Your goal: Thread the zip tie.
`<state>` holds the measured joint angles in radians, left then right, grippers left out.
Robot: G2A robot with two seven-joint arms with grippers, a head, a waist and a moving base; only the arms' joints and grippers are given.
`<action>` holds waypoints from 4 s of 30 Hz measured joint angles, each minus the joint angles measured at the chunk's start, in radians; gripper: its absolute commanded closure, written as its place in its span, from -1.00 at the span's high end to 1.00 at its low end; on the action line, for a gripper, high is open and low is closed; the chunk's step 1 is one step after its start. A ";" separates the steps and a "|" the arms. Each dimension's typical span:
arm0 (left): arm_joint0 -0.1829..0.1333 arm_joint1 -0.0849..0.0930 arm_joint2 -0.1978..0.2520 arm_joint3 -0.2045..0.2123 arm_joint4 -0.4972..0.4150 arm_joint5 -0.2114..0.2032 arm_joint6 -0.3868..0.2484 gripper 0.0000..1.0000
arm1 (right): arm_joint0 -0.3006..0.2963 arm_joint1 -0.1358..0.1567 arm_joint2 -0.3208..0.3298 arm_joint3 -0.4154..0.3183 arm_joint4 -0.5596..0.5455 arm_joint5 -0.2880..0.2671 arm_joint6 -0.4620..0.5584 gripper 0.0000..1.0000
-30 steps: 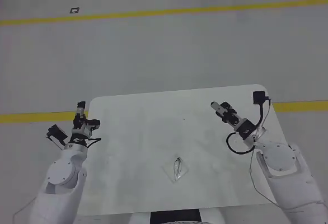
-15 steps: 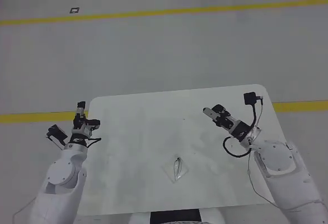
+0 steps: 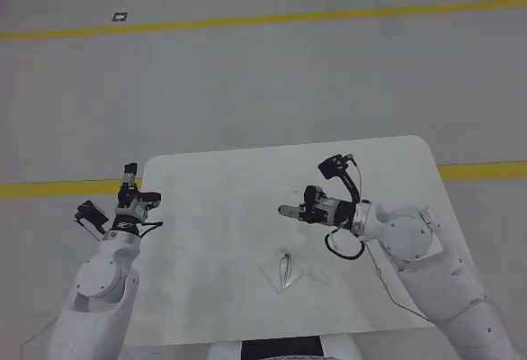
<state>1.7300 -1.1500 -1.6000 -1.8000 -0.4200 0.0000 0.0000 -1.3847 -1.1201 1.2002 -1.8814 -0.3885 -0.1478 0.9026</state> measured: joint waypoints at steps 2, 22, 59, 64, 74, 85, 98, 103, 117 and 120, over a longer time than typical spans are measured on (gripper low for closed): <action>0.000 0.000 0.000 0.000 0.000 0.000 0.000 1.00 | 0.005 0.004 -0.014 -0.007 -0.011 -0.040 0.089 1.00; 0.000 0.000 0.000 0.000 0.000 0.000 0.000 1.00 | 0.156 -0.004 -0.227 -0.050 -0.147 0.001 0.424 1.00; 0.000 0.000 0.000 0.000 0.000 0.000 0.000 1.00 | 0.389 -0.044 -0.610 0.039 -0.218 0.341 0.487 1.00; 0.000 0.000 0.000 0.000 0.000 0.000 0.000 1.00 | 0.389 -0.044 -0.610 0.039 -0.218 0.341 0.487 1.00; 0.000 0.000 0.000 0.000 0.000 0.000 0.000 1.00 | 0.471 -0.053 -0.778 0.084 -0.325 0.476 0.487 1.00; 0.000 0.000 0.000 0.000 0.000 0.000 0.000 1.00 | 0.536 -0.100 -0.864 0.208 -0.278 0.488 0.487 1.00; 0.000 0.000 0.000 0.000 0.000 0.000 0.000 1.00 | 0.535 -0.109 -0.860 0.211 -0.279 0.488 0.487 1.00; 0.000 0.000 0.000 0.000 0.000 0.000 0.000 1.00 | 0.533 -0.109 -0.861 0.212 -0.282 0.486 0.484 1.00; 0.000 0.000 0.000 0.000 0.000 0.000 0.000 1.00 | 0.504 -0.126 -0.858 0.233 -0.363 0.488 0.487 1.00; 0.000 0.000 0.000 0.000 0.000 0.000 0.000 1.00 | 0.496 -0.133 -0.850 0.253 -0.366 0.488 0.487 1.00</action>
<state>1.7300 -1.1500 -1.6000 -1.8000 -0.4200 0.0000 0.0000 -0.8885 -1.2535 0.3507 -1.6284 -0.7547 0.3400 1.3900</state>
